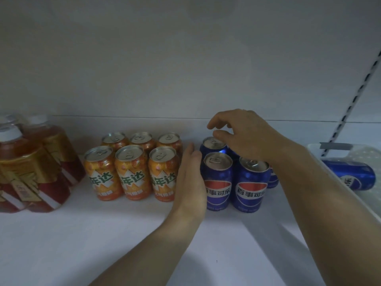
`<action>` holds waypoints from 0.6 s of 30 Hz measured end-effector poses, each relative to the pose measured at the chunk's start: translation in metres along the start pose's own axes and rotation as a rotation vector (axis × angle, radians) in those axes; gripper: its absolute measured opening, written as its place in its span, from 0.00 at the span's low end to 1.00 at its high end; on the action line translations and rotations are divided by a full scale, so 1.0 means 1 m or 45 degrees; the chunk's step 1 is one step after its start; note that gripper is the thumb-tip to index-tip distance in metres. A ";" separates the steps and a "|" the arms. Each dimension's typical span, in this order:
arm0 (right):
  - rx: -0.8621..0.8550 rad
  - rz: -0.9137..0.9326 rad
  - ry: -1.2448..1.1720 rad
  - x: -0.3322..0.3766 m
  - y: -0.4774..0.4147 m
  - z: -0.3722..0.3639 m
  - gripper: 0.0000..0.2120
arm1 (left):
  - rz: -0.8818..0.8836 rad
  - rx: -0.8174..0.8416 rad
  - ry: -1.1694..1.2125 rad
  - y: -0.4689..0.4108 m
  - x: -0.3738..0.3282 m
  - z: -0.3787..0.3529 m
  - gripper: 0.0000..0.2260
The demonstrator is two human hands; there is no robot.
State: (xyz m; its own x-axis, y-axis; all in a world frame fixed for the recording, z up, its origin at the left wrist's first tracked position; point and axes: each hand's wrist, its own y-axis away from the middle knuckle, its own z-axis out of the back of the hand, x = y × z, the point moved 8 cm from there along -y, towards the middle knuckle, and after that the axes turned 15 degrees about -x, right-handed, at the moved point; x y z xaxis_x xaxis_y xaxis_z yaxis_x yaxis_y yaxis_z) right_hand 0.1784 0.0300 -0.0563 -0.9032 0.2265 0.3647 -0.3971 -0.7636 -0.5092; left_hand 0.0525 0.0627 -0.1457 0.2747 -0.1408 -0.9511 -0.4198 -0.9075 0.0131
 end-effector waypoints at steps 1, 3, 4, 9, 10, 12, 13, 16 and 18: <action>0.036 -0.020 -0.006 -0.003 -0.002 -0.005 0.13 | 0.024 0.022 0.004 0.001 0.000 -0.004 0.13; 0.130 -0.072 -0.037 -0.009 -0.004 -0.015 0.18 | 0.050 0.075 -0.019 0.003 0.001 -0.010 0.16; 0.168 -0.098 -0.055 -0.011 -0.005 -0.018 0.19 | 0.053 0.098 -0.040 0.001 0.005 -0.012 0.17; 0.168 -0.122 -0.128 -0.012 -0.004 -0.018 0.23 | 0.079 0.082 -0.063 -0.008 0.017 -0.010 0.19; 0.157 -0.122 -0.132 -0.011 -0.003 -0.017 0.24 | 0.076 0.077 -0.064 -0.009 0.018 -0.010 0.19; 0.112 -0.136 -0.130 -0.009 -0.004 -0.014 0.29 | 0.044 0.084 -0.059 -0.007 0.015 -0.011 0.19; 0.077 -0.140 -0.126 -0.007 -0.005 -0.013 0.32 | 0.032 0.088 -0.057 -0.007 0.015 -0.011 0.19; -0.028 -0.161 -0.110 -0.005 -0.007 -0.014 0.38 | 0.056 0.076 -0.045 -0.006 0.012 -0.010 0.20; -0.084 -0.162 -0.125 -0.001 -0.006 -0.012 0.38 | 0.033 0.064 -0.019 -0.005 0.006 -0.010 0.21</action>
State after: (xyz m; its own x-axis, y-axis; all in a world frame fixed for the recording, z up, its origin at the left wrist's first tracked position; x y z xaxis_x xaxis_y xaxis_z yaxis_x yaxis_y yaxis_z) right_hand 0.1799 0.0418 -0.0628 -0.8260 0.2562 0.5021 -0.5200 -0.6902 -0.5032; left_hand 0.0649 0.0630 -0.1483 0.2503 -0.1574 -0.9553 -0.4694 -0.8827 0.0224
